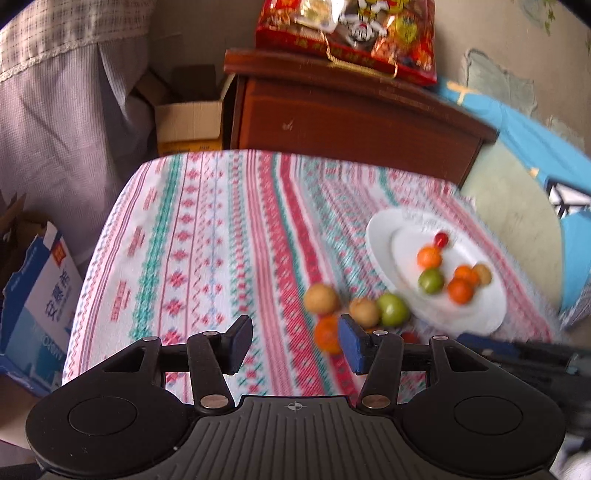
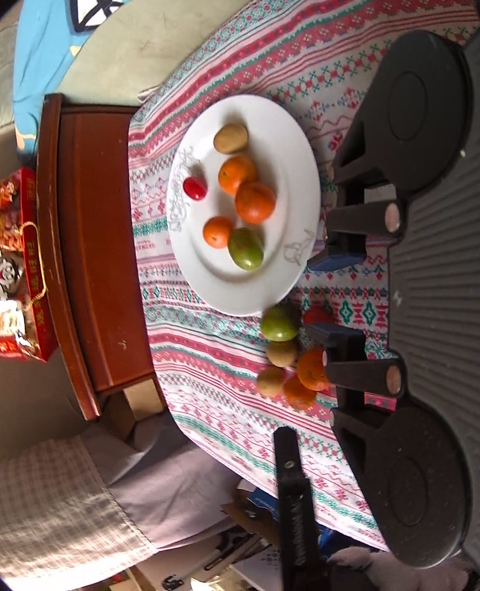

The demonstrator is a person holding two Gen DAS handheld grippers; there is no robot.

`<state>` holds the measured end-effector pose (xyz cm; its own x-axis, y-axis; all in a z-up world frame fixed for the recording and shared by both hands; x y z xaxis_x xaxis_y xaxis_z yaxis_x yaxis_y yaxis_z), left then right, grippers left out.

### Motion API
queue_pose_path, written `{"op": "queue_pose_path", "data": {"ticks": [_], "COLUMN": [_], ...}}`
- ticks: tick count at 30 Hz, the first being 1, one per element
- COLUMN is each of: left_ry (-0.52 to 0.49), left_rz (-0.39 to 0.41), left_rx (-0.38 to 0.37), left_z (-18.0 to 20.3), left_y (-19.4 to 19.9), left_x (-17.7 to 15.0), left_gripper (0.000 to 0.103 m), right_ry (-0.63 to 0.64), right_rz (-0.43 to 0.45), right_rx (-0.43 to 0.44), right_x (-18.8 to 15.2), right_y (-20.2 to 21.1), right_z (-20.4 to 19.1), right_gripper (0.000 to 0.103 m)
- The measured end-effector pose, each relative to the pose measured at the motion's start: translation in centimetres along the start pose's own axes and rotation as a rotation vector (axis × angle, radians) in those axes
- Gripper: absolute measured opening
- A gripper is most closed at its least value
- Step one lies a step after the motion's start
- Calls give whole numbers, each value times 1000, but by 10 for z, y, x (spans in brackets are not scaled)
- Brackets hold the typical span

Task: Organize fruits
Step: 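Grasp another orange mandarin with the left gripper while the right gripper grasps a red tomato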

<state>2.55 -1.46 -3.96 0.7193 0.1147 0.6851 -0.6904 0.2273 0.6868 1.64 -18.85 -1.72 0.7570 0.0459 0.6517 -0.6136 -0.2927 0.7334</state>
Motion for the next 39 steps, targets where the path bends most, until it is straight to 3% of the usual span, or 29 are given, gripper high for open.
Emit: {"op": "queue_pose_path", "data": {"ticks": [13, 39], "left_ry": [-45, -105], "left_rz": [-38, 29], "left_rx": [-18, -84], "left_z": [0, 24], "left_y": [-17, -36], "left_x": [-19, -16], "left_gripper": [49, 45], "right_ry": [27, 34], "right_rz": [-26, -27], "right_rx": [33, 26], "right_x": [-5, -4], "right_y": [-18, -28], "right_z": [-13, -7], "right_gripper": [32, 25]}}
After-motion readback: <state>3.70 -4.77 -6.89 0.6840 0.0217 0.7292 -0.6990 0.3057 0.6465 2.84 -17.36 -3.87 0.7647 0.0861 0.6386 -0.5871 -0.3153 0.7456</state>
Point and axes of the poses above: each gripper's, at about its wrist camera, not at the fingertips, and y roughly against the way its jaws point, z to its right, x to its top, the point moved 10 cm from there along -y, roughly the way its jaws point, and after that the axes turned 6 degrees about y, right-handed, at the moved point
